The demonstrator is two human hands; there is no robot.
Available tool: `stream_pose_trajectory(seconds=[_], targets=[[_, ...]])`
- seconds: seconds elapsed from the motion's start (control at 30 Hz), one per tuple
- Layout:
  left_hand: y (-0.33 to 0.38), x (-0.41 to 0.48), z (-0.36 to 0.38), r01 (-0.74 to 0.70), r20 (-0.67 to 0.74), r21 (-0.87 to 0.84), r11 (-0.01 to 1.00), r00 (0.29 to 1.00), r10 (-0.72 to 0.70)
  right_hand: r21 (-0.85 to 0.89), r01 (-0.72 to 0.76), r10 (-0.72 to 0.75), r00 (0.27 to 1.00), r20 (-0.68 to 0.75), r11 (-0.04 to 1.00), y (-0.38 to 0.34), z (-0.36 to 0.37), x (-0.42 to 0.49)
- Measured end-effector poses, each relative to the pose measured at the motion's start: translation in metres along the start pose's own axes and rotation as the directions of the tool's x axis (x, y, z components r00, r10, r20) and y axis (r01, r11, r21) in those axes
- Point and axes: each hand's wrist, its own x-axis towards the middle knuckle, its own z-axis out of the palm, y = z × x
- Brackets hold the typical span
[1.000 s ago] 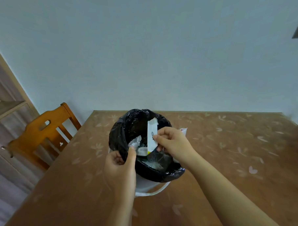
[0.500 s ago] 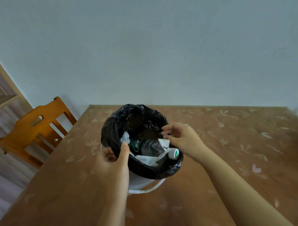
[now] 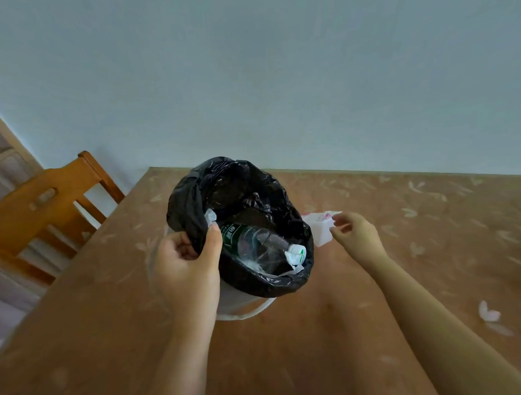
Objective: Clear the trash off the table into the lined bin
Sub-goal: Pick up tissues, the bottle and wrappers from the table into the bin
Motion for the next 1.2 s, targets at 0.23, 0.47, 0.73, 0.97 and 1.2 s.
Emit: stream_pose_trajectory(seconds=[0.23, 0.47, 0.73, 0.97, 1.2], targets=[[-0.011, 0.014, 0.022, -0.071, -0.011, 0.082, 0.994, 0.997, 0.073, -0.115, -0.024, 0.020, 0.999, -0.035, 0.993, 0.029, 0.038, 0.038], [-0.025, 0.024, 0.019, -0.031, -0.034, 0.010, 0.999, 0.999, 0.031, -0.143, -0.045, 0.037, 0.998, -0.057, 0.989, 0.040, 0.056, 0.052], [-0.026, 0.025, 0.013, 0.039, -0.047, 0.013, 0.999, 0.998, -0.038, -0.092, -0.020, 0.006, 0.989, -0.147, 0.996, 0.036, 0.052, 0.031], [-0.014, 0.012, -0.004, 0.051, -0.016, -0.036, 0.998, 0.999, -0.051, 0.076, 0.037, -0.012, 0.954, -0.298, 0.996, -0.003, 0.017, 0.001], [-0.010, -0.023, -0.045, 0.169, 0.018, -0.069, 0.983, 0.986, -0.168, 0.319, 0.131, 0.024, 0.899, -0.438, 0.939, -0.060, -0.030, -0.070]])
